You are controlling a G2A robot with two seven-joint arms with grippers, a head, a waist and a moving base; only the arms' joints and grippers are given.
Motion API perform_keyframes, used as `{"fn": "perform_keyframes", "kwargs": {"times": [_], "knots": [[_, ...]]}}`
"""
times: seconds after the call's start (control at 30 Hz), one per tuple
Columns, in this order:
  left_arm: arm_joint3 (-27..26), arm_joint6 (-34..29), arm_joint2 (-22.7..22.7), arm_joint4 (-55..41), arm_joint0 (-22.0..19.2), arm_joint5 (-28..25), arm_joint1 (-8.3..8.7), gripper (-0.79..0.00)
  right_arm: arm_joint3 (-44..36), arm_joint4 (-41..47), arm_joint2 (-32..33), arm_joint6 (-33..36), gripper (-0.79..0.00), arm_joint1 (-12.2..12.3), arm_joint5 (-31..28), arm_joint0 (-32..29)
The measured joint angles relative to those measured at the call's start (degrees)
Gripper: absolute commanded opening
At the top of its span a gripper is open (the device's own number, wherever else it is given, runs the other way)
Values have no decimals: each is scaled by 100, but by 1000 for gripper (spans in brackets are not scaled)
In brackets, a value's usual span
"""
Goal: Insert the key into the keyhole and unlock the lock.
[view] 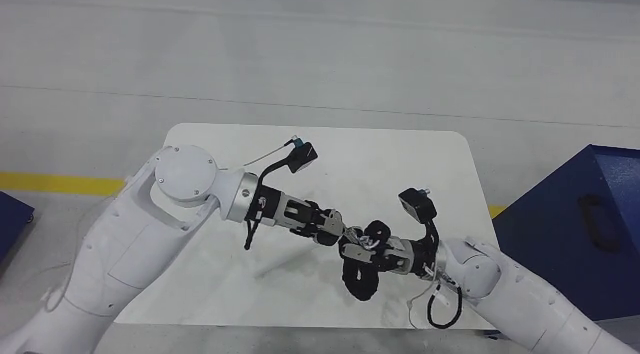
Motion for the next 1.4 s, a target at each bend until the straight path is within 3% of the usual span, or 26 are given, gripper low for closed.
{"fn": "perform_keyframes", "kwargs": {"times": [0.2,0.5,0.53,0.57,0.6,0.83,0.97,1.07,1.17,1.27,1.3,1.4], "knots": [[7,21,23,9,-18,-6,-11,-785,154,1116,381,1383,-785,-63,0,-99],[-120,224,37,233,-12,220,-4,-785,155,1106,382,1369,-785,-64,0,-100],[-124,230,37,232,-9,226,-5,-570,155,1106,382,1370,-785,-64,0,-100],[-127,236,35,231,-7,231,-5,-200,155,1107,382,1370,-785,-64,0,-100],[-130,243,30,225,-1,237,-5,0,155,1107,382,1370,-785,-64,0,-100],[-169,330,-97,143,63,235,15,-3,58,1008,442,1320,-785,-81,227,-192],[-73,332,-181,5,92,192,21,-222,37,1011,500,1485,-785,-98,366,-256],[-16,300,-220,-85,101,159,23,-453,61,1061,530,1671,-785,-114,476,-274],[8,223,-174,-29,58,277,22,-548,75,1106,554,1861,-785,-135,534,-289],[63,160,-104,-24,-3,373,6,-745,81,1169,594,1975,-785,-158,563,-308],[94,145,-78,-19,-27,393,0,-785,80,1199,612,2010,-785,-167,571,-318],[151,95,-29,-27,-73,404,-14,-785,77,1310,653,2116,-785,-188,602,-343]]}}
